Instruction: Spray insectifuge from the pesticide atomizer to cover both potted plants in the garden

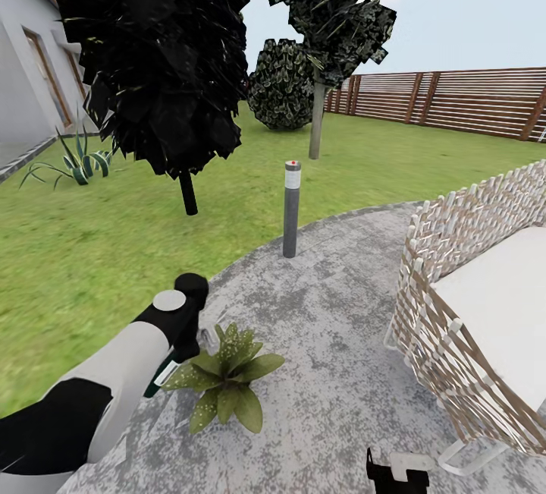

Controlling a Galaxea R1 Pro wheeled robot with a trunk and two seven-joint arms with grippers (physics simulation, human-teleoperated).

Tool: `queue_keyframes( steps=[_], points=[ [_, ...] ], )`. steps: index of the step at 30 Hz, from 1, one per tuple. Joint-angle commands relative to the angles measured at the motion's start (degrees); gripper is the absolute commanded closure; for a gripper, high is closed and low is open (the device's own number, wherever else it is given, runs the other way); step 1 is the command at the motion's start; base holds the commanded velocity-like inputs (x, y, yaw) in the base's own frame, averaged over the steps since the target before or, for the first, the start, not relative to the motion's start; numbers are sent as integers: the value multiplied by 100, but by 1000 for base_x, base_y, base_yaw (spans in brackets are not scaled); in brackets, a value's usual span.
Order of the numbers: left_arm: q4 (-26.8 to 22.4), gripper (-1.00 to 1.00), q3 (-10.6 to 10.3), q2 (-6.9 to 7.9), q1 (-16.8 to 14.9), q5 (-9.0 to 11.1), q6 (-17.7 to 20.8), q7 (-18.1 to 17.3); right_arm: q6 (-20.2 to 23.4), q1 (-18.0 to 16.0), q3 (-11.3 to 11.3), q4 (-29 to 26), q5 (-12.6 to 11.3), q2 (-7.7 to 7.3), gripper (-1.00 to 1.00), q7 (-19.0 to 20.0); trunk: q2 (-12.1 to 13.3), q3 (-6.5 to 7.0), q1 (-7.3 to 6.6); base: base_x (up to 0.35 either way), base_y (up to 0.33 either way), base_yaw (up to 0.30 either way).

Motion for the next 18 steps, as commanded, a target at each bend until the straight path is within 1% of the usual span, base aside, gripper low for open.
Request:
queue_keyframes(
  steps=[1,4,9,11,13,18],
  points=[
    [-5,100,-54,-2,-3,-39,62,-53,-13,-2,51,-2,-48,-1,-100,-15,-2,-5,-1,0,0,0],
    [2,100,-228,-3,18,-33,79,-53,-13,-5,48,-5,-54,-1,-100,-15,-2,-5,-1,-32,0,0],
    [4,100,-264,-23,31,-27,79,-53,-13,-3,49,-6,-64,4,-100,-23,-2,-5,-1,-261,0,0],
    [4,100,-265,-21,32,-32,79,-53,-13,-3,49,-6,-65,16,-100,-24,-2,-5,-1,-91,0,-3],
    [4,100,-265,-21,32,-41,76,-53,-13,-2,48,-6,-69,18,-100,-24,-2,-5,-1,-24,0,-155],
    [-4,100,-309,14,4,-53,78,-53,-13,-3,43,-6,-74,17,-100,-24,-2,-5,-1,-4,0,-277]
  ],
)
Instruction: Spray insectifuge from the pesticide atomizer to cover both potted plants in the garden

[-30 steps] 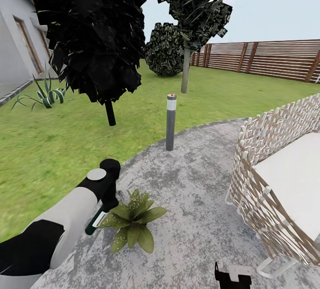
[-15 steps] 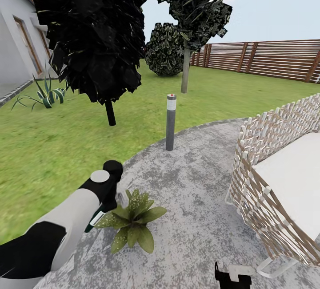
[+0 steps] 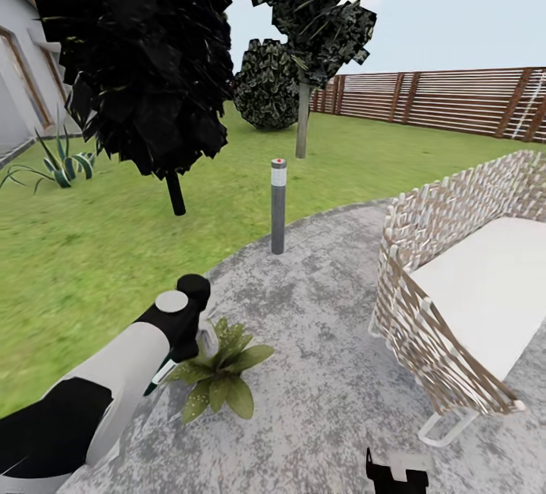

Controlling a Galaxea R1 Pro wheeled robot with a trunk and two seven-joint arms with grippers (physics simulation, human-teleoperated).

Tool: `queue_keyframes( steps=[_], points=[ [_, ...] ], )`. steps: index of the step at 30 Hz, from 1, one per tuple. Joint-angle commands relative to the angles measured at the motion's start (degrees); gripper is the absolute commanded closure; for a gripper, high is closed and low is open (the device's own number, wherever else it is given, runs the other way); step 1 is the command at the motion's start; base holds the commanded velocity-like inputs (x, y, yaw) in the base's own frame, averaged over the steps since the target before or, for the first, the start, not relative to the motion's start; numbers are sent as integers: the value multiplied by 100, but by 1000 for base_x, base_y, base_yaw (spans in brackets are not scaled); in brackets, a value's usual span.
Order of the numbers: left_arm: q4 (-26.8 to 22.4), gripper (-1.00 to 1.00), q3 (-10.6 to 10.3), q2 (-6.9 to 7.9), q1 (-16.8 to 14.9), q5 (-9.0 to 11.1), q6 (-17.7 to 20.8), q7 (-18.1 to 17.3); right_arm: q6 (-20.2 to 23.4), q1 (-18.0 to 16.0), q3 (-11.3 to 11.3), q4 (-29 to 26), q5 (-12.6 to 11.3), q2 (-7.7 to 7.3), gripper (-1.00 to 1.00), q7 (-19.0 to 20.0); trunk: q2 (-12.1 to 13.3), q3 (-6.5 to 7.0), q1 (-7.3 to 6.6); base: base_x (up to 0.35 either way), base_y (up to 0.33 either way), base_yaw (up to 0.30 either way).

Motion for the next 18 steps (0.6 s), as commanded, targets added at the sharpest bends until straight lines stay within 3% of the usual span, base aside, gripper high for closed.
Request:
queue_keyframes(
  steps=[1,4,6,9,12,15,18],
  points=[
    [-7,100,-13,10,-23,-40,59,-53,-13,-3,50,1,-47,0,-100,-15,-2,-5,-1,0,0,-297],
    [-4,100,-22,11,-42,-151,78,-53,-13,-4,50,1,-48,0,-100,-15,-2,-5,-1,0,0,-167],
    [0,100,15,17,-44,-489,98,-53,-13,-5,50,1,-48,0,-100,-15,-2,-5,-1,0,0,-36],
    [3,100,53,39,-3,-636,105,-53,-13,-4,51,1,-46,0,-100,-15,-2,-5,-1,0,0,-9],
    [12,100,73,55,132,-662,102,-53,-13,-3,55,1,-43,4,-100,-15,-2,-5,-1,0,0,-1],
    [9,100,100,195,228,-571,104,-53,-13,-2,53,9,-41,8,-100,-15,-2,-5,-1,0,0,0],
    [2,100,400,194,235,-320,97,-53,-13,-2,52,10,-41,9,-100,-15,-2,-5,-1,0,0,0]
  ],
)
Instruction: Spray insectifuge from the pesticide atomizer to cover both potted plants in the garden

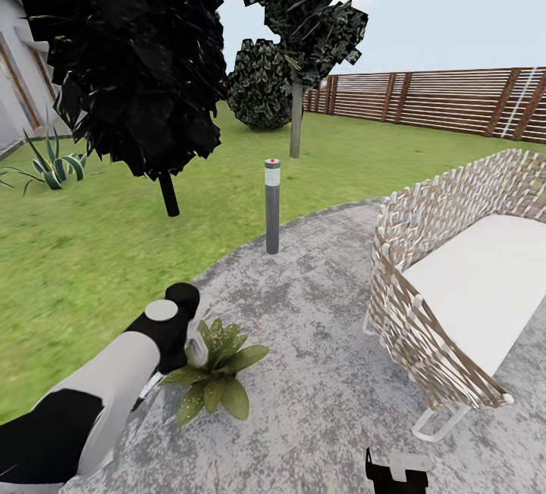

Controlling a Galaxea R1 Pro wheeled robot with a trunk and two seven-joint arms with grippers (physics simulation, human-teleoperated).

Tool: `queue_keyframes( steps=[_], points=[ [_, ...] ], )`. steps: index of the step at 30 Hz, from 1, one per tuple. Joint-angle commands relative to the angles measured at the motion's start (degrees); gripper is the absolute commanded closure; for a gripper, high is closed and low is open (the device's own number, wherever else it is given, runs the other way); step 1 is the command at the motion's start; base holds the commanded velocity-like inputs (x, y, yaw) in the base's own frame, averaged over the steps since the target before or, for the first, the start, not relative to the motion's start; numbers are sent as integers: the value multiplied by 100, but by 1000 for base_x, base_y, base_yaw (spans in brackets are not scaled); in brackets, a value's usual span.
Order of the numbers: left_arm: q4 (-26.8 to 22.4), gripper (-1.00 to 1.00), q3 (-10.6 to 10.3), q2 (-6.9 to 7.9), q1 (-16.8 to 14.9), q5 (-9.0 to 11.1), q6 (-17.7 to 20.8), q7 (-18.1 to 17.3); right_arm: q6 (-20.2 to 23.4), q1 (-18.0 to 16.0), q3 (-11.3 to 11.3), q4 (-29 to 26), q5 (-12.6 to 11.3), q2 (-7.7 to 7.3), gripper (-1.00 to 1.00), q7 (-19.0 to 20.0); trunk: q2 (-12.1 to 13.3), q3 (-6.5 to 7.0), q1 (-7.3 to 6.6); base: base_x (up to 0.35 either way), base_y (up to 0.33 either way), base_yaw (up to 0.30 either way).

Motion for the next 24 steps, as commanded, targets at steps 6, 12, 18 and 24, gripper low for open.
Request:
queue_keyframes(
  steps=[6,12,18,24],
  points=[
    [-72,100,82,-44,-68,20,57,-53,-13,-5,51,0,-47,0,-100,-15,-2,-5,-1,225,0,0],
    [-12,100,63,-18,-37,-11,42,-53,-13,-4,48,-5,-49,-1,-100,-15,-2,-5,-1,88,0,0],
    [-5,100,86,25,374,-22,12,-53,-13,-4,48,0,-49,-1,-100,-15,-2,-5,-1,1,0,0],
    [-75,100,95,84,404,-19,44,-53,-13,-3,48,0,-48,-1,-100,-15,-2,-5,-1,-52,14,0]
  ],
)
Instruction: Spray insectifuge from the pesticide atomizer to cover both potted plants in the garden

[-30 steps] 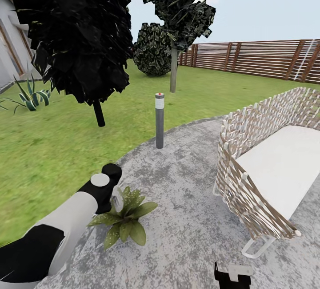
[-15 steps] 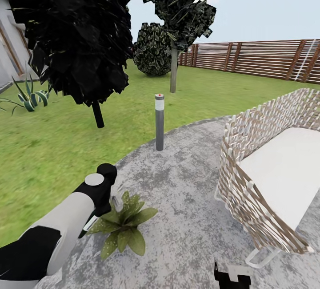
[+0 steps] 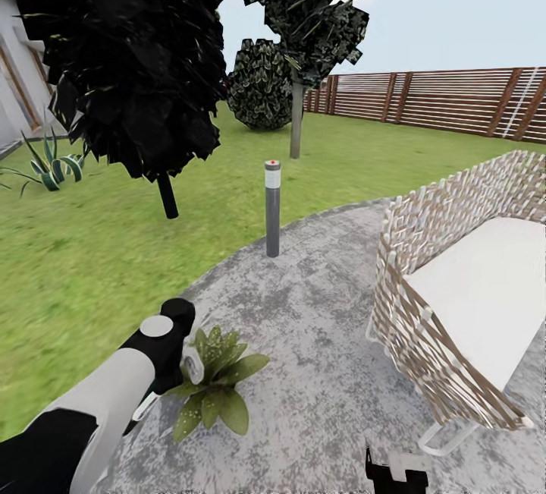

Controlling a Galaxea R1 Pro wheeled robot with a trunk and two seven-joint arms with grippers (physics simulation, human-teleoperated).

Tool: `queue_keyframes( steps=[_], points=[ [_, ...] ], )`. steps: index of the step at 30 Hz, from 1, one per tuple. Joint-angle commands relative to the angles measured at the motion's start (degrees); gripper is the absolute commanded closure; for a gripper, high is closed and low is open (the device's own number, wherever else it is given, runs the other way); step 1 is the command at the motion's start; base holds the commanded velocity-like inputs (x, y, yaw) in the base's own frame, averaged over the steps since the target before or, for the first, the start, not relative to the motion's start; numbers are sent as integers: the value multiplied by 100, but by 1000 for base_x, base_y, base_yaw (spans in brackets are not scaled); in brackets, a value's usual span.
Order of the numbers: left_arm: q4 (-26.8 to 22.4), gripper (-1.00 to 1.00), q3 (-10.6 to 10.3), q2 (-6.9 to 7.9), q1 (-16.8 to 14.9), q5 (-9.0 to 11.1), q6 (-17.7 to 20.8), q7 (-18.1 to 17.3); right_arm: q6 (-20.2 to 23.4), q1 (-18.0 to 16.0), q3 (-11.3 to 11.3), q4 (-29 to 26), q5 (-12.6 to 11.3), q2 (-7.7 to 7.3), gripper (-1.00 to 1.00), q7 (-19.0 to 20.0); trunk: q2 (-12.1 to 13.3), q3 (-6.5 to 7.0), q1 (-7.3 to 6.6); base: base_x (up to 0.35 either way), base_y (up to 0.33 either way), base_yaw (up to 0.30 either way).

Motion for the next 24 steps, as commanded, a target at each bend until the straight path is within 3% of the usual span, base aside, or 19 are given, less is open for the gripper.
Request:
queue_keyframes(
  steps=[1,5,11,24],
  points=[
    [-14,100,-13,3,-6,-42,61,-53,-14,-3,51,0,-47,-1,-100,-16,-2,-5,-3,-243,98,0],
    [-24,100,-13,-5,-44,-43,64,-53,-14,-3,51,0,-46,-1,-100,-16,-2,-5,-3,-148,208,0],
    [-24,100,-21,-36,-40,-36,72,-53,-14,-1,51,0,-46,1,-100,-16,-2,-5,-3,203,234,0],
    [47,100,-22,-90,5,3,72,-53,-14,-2,51,0,-49,-1,-100,-16,-2,-5,-3,12,12,0]
  ],
)
